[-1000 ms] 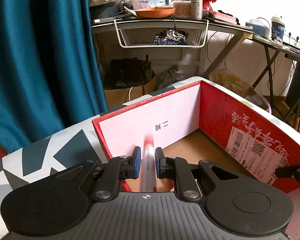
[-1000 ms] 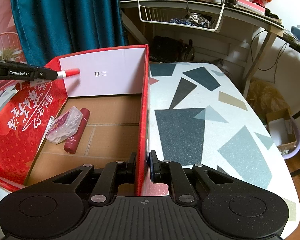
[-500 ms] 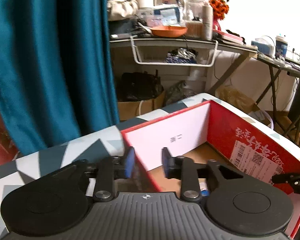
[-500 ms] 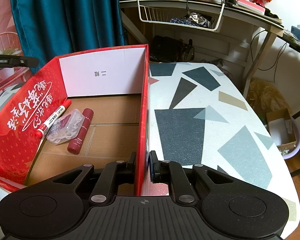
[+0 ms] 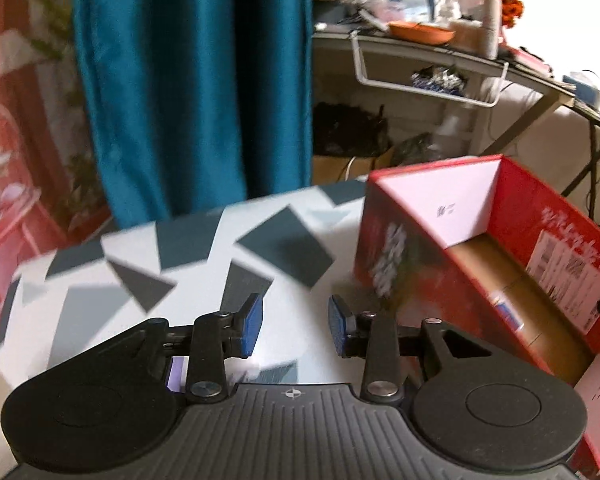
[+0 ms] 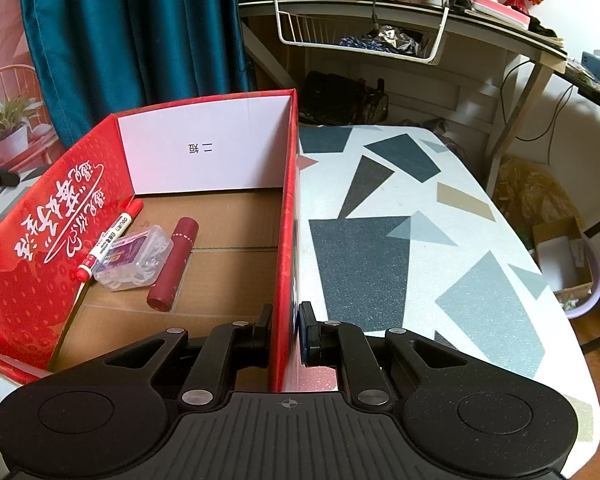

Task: Organize rigid objects
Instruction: 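Move the left tool to the black key on its ring, then close the left tool on the black key and lift, then carry the key into the red box and open the left tool, then move the left tool to the blue perfume bottle, then close the left tool on the blue perfume bottle and lift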

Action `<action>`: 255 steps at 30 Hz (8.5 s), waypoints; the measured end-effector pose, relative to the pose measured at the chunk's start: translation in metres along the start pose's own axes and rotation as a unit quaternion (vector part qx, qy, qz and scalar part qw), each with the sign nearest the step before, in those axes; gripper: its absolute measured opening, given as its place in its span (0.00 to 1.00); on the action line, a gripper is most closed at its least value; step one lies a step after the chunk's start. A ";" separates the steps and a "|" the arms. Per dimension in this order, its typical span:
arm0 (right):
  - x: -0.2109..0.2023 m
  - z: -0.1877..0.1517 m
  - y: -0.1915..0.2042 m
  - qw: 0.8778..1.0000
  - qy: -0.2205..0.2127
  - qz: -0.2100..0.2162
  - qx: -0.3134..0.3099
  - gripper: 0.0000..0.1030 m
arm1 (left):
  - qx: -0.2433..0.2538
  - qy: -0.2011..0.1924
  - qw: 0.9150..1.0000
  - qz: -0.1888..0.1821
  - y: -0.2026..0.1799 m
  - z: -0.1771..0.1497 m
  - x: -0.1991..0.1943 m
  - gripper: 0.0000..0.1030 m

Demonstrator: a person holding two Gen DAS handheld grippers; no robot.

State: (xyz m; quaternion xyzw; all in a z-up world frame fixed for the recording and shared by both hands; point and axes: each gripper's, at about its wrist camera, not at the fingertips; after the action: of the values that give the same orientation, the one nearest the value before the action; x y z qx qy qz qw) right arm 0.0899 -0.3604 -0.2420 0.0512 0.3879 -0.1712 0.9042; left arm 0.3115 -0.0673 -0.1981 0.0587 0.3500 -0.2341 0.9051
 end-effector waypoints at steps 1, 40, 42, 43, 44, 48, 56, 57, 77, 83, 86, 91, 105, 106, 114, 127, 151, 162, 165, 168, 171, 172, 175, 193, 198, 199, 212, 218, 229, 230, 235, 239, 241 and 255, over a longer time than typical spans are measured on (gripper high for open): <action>0.000 0.000 0.000 1.000 0.000 0.000 0.000 0.11 | -0.006 0.004 1.000 0.002 0.003 -0.004 0.001 0.37; -0.001 0.001 0.001 1.000 -0.001 -0.001 0.000 0.12 | -0.119 0.070 0.985 0.101 -0.014 -0.062 0.054 0.56; -0.001 0.001 0.001 1.000 -0.001 -0.002 -0.001 0.12 | -0.101 0.063 0.988 0.103 -0.020 -0.068 0.049 0.48; -0.001 0.001 0.001 1.000 -0.001 -0.001 -0.001 0.12 | -0.094 0.057 0.989 0.098 -0.022 -0.072 0.046 0.48; -0.001 0.001 0.001 1.000 -0.001 -0.001 0.000 0.12 | -0.092 0.054 0.990 0.089 -0.024 -0.074 0.043 0.47; -0.002 0.001 0.000 1.000 -0.003 0.000 0.001 0.12 | -0.074 0.045 0.995 0.046 -0.033 -0.085 0.033 0.46; -0.002 0.000 0.000 1.000 -0.004 0.000 0.002 0.13 | -0.065 0.038 0.997 0.011 -0.041 -0.096 0.025 0.46; -0.002 0.000 0.000 1.000 -0.004 0.000 0.003 0.13 | -0.069 0.038 0.997 0.009 -0.040 -0.097 0.025 0.45; -0.002 0.000 0.001 1.000 -0.006 0.002 0.004 0.14 | -0.125 0.064 0.987 0.078 -0.014 -0.097 0.007 0.40; -0.001 0.001 0.002 1.000 -0.006 0.002 0.004 0.14 | -0.117 0.047 0.990 0.058 -0.018 -0.090 0.011 0.41; -0.002 0.000 0.001 1.000 -0.006 0.002 0.004 0.14 | -0.126 0.053 0.988 0.065 -0.015 -0.090 0.023 0.40; -0.002 0.000 0.001 1.000 -0.006 0.002 0.004 0.14 | -0.089 0.046 0.992 0.080 -0.024 -0.088 0.031 0.40; -0.001 0.000 0.001 1.000 -0.007 0.004 0.005 0.15 | -0.094 0.038 0.993 0.066 -0.026 -0.089 0.021 0.30; -0.001 0.000 0.001 1.000 -0.007 0.003 0.005 0.15 | -0.095 0.036 0.993 0.065 -0.026 -0.088 0.020 0.30; -0.002 0.000 0.001 1.000 -0.007 0.004 0.005 0.15 | -0.107 0.015 0.993 0.053 -0.022 -0.079 0.010 0.29; -0.001 0.000 0.001 1.000 -0.007 0.004 0.005 0.14 | -0.114 -0.011 0.993 0.034 -0.021 -0.062 -0.003 0.29; -0.001 0.000 0.002 1.000 -0.006 0.004 0.004 0.15 | 0.027 -0.056 0.991 -0.117 -0.099 0.024 0.000 0.29; -0.001 0.000 0.002 1.000 -0.006 0.004 0.003 0.15 | 0.064 0.007 0.990 -0.126 -0.111 0.013 0.040 0.30; -0.001 0.000 0.002 1.000 -0.006 0.004 0.003 0.15 | 0.059 0.012 0.990 -0.131 -0.107 0.013 0.045 0.30; 0.000 0.000 0.002 1.000 -0.006 0.004 0.003 0.15 | 0.051 0.009 0.990 -0.132 -0.102 0.017 0.043 0.32; 0.000 -0.001 0.002 1.000 -0.005 0.005 0.003 0.15 | 0.047 -0.004 0.990 -0.133 -0.097 0.020 0.035 0.37; 0.000 -0.001 0.001 1.000 -0.005 0.005 0.003 0.15 | 0.042 -0.009 0.990 -0.134 -0.094 0.022 0.031 0.37; 0.000 -0.001 0.001 1.000 -0.005 0.005 0.003 0.15 | 0.029 -0.024 0.990 -0.136 -0.082 0.027 0.017 0.45; -0.002 -0.002 0.001 1.000 -0.010 -0.005 0.004 0.11 | -0.086 -0.030 0.996 0.016 0.037 0.006 -0.015 0.53; -0.002 -0.002 0.001 1.000 -0.010 -0.006 0.004 0.11 | -0.114 0.001 0.993 0.037 0.056 -0.018 -0.012 0.54; -0.002 -0.002 0.001 1.000 -0.010 -0.006 0.004 0.11 | -0.118 0.005 0.992 0.041 0.057 -0.023 -0.010 0.54; -0.003 -0.003 0.000 1.000 -0.009 -0.005 0.004 0.11 | -0.173 0.082 0.978 0.080 0.056 -0.080 0.013 0.81; -0.003 -0.003 0.001 1.000 -0.010 -0.005 0.004 0.12 | -0.194 0.081 0.974 0.087 0.050 -0.079 0.015 0.84; -0.003 -0.002 0.001 1.000 -0.010 -0.003 0.004 0.13 | -0.270 0.077 0.947 0.157 0.046 -0.076 0.024 0.83; -0.003 -0.002 0.001 1.000 -0.010 -0.003 0.004 0.13 | -0.272 0.076 0.945 0.164 0.045 -0.075 0.023 0.82; -0.003 -0.002 0.002 1.000 -0.009 -0.002 0.005 0.13 | -0.257 0.072 0.940 0.211 0.035 -0.071 0.032 0.71; -0.002 -0.001 0.002 1.000 -0.009 0.000 0.005 0.14 | -0.227 0.062 0.948 0.214 0.032 -0.073 0.027 0.40; -0.002 -0.001 0.002 1.000 -0.010 0.000 0.005 0.14 | -0.226 0.059 0.951 0.202 0.035 -0.075 0.023 0.40; -0.002 -0.002 0.001 1.000 -0.010 0.000 0.006 0.14 | -0.140 0.019 0.989 0.049 0.000 -0.090 0.007 0.40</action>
State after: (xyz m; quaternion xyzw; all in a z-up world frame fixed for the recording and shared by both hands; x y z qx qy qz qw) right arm 0.0882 -0.3581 -0.2417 0.0552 0.3775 -0.1738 0.9079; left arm 0.2614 -0.0455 -0.2700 -0.0473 0.3936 -0.1368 0.9078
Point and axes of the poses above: each gripper's, at about its wrist camera, not at the fingertips, and x roughly the way its jaws point, y to its left, z to its top, and after that the axes turned 7 degrees about -x, right-handed
